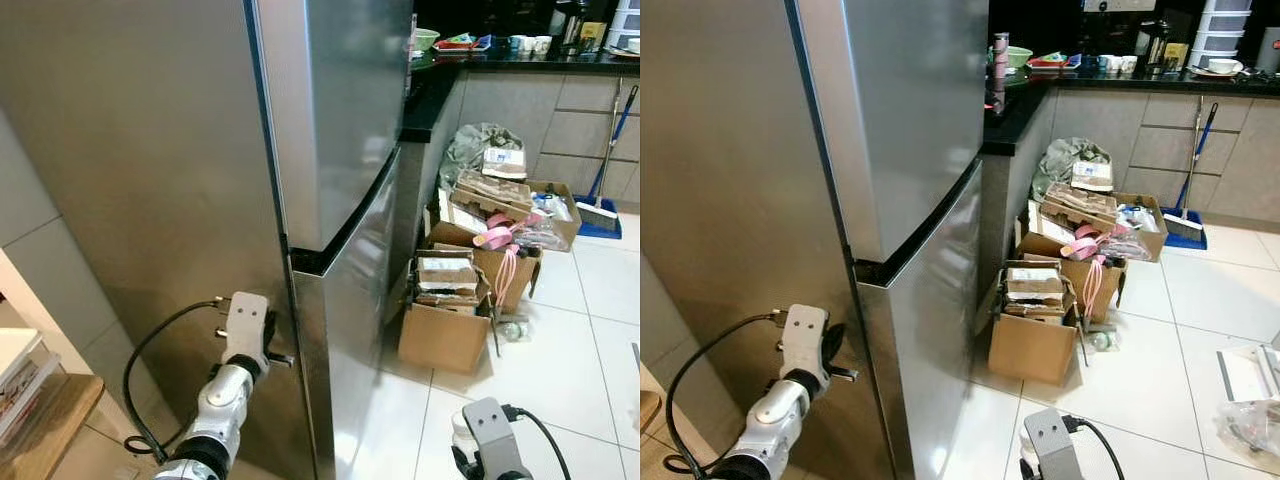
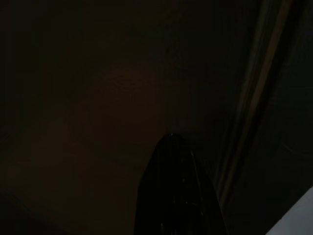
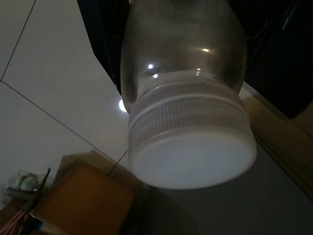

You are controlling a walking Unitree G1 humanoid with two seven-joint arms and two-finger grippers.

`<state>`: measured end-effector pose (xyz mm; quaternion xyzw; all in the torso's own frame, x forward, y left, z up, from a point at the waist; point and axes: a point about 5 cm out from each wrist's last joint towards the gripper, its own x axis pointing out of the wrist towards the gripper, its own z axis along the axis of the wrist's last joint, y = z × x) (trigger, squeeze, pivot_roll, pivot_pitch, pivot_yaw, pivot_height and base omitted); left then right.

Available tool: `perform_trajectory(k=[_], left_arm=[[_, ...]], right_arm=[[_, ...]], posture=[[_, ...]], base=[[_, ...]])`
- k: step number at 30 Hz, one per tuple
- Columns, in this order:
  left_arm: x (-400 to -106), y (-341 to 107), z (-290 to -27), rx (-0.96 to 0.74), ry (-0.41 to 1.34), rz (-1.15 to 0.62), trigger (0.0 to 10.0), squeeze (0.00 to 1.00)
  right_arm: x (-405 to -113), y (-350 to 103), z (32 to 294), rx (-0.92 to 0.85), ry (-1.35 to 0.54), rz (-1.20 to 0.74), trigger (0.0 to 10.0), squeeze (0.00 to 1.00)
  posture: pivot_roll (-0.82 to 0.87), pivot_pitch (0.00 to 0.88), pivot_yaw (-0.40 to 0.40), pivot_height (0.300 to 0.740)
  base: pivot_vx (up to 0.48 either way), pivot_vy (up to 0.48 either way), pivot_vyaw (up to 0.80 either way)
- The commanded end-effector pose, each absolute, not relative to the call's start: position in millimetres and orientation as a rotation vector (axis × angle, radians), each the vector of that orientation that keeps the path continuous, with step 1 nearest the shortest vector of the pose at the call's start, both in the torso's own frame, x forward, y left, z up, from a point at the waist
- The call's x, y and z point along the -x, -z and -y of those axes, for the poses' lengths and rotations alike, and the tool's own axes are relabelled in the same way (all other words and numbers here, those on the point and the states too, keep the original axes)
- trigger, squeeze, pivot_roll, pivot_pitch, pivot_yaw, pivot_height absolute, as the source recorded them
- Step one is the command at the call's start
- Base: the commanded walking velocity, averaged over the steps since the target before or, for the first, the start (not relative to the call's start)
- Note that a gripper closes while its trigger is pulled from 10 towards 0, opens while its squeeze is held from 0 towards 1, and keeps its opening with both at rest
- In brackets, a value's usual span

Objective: Restocking fridge

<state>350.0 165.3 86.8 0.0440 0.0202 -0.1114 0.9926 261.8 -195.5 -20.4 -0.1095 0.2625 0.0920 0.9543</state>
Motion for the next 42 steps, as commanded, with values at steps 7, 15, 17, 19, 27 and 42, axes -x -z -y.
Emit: perform_trajectory(k=[7, 15, 17, 19, 27, 42], left_arm=[[-357.7, -99.0, -140.6, -0.055, 0.325, -0.002, 10.0, 0.0], [-360.8, -104.9, -130.9, -0.021, 0.354, 0.018, 10.0, 0.0], [-361.2, -105.9, -129.2, -0.013, 0.36, 0.021, 10.0, 0.0], [-361.7, -107.7, -124.0, 0.004, 0.381, 0.028, 10.0, 0.0], [-360.5, -109.6, -106.2, 0.017, 0.446, 0.038, 10.0, 0.0], [-354.9, -105.9, -94.6, 0.026, 0.512, 0.042, 10.0, 0.0]], right_arm=[[-266.5, 15.4, 195.8, 0.218, -0.17, -0.504, 10.0, 0.0], [-266.9, 15.3, 194.2, 0.215, -0.17, -0.503, 10.0, 0.0], [-266.9, 15.4, 194.4, 0.215, -0.169, -0.503, 10.0, 0.0], [-266.7, 15.5, 194.6, 0.215, -0.167, -0.503, 10.0, 0.0], [-266.2, 15.9, 193.6, 0.211, -0.164, -0.502, 10.0, 0.0], [-263.3, 18.5, 191.4, 0.205, -0.157, -0.506, 10.0, 0.0]], posture=[[-0.1, 0.091, 0.033, 0.74], [-0.1, 0.099, 0.037, 0.74], [-0.1, 0.099, 0.037, 0.74], [-0.09, 0.1, 0.038, 0.74], [-0.09, 0.104, 0.046, 0.74], [-0.09, 0.102, 0.056, 0.74]], base=[[0.0, 0.0, 0.0], [0.0, 0.0, 0.0], [0.0, 0.0, 0.0], [0.0, 0.0, 0.0], [0.0, 0.0, 0.0], [0.0, 0.0, 0.0]])
